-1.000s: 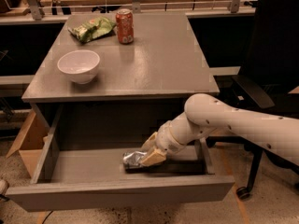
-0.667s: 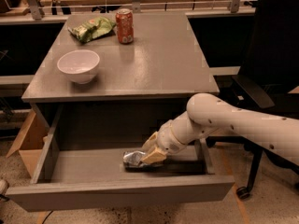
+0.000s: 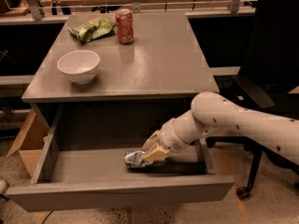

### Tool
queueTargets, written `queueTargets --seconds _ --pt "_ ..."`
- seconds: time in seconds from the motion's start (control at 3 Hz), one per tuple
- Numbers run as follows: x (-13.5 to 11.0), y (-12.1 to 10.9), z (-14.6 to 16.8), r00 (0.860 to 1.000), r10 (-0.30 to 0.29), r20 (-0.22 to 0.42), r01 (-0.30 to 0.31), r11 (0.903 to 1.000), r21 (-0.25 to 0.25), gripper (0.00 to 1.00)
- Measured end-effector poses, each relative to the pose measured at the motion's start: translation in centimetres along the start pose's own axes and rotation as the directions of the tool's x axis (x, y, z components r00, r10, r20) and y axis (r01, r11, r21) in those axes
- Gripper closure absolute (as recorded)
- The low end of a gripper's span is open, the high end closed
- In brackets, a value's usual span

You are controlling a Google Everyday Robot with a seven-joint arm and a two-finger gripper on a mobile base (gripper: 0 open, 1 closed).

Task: Pick redbull can from top drawer and place on counter

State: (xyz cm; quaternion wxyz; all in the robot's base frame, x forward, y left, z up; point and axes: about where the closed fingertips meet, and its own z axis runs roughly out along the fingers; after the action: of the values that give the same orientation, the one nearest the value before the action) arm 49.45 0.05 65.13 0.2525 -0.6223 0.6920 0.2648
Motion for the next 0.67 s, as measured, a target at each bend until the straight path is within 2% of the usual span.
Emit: queueTargets --seconds 0.67 --pt "-1.4 -0.7 -3.5 0.998 -0.037 0.055 0.035 0.9986 0.04 1.0"
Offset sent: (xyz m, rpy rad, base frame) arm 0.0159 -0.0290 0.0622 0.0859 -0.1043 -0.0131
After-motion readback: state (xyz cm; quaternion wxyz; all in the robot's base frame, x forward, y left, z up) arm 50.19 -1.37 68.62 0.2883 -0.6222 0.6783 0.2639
